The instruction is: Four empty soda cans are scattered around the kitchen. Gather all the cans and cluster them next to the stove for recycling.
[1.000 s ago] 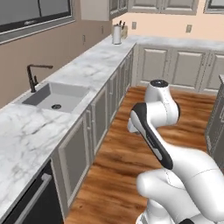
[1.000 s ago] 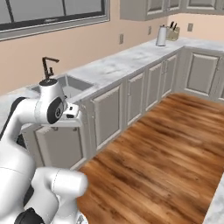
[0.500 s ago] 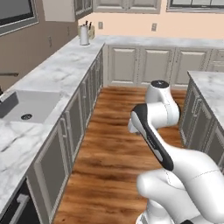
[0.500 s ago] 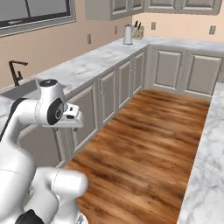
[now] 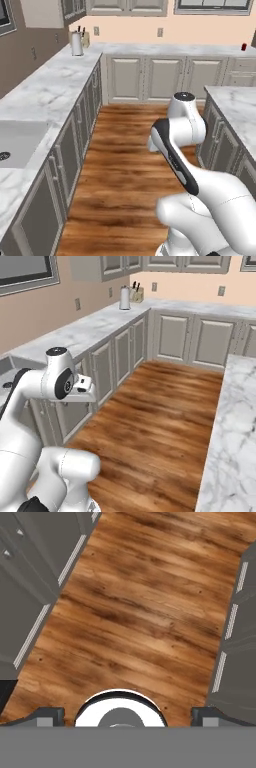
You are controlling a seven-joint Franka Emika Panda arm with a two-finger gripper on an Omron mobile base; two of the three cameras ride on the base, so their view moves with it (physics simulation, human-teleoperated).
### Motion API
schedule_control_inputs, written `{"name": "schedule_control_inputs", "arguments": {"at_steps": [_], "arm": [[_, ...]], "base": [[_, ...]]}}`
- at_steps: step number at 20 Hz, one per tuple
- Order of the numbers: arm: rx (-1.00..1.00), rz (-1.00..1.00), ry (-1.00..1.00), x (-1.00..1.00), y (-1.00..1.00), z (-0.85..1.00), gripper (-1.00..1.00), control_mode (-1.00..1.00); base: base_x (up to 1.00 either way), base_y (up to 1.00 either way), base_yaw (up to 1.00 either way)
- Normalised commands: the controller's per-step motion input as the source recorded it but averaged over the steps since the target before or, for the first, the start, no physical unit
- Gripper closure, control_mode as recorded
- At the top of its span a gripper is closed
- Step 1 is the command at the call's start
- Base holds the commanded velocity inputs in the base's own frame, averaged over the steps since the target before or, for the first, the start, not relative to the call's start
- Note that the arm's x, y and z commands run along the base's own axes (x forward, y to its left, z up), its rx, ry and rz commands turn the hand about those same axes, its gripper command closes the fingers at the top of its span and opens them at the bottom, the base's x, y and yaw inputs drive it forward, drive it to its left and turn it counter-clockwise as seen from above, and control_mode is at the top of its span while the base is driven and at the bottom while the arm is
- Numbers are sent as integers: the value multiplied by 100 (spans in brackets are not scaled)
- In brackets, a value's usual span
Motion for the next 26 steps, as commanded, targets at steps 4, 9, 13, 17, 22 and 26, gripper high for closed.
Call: {"name": "schedule_control_inputs", "arguments": {"at_steps": [4, 9, 13, 17, 22, 26], "arm": [[0, 0, 0, 0, 0, 0, -100, 100], [0, 0, 0, 0, 0, 0, -100, 100], [0, 0, 0, 0, 0, 0, -100, 100], [0, 0, 0, 0, 0, 0, -100, 100], [0, 0, 0, 0, 0, 0, -100, 100], [0, 0, 0, 0, 0, 0, -100, 100]], "base": [[83, 0, -10], [87, 0, -11], [89, 0, -11], [88, 0, -11], [85, 0, -11], [86, 0, -12]]}}
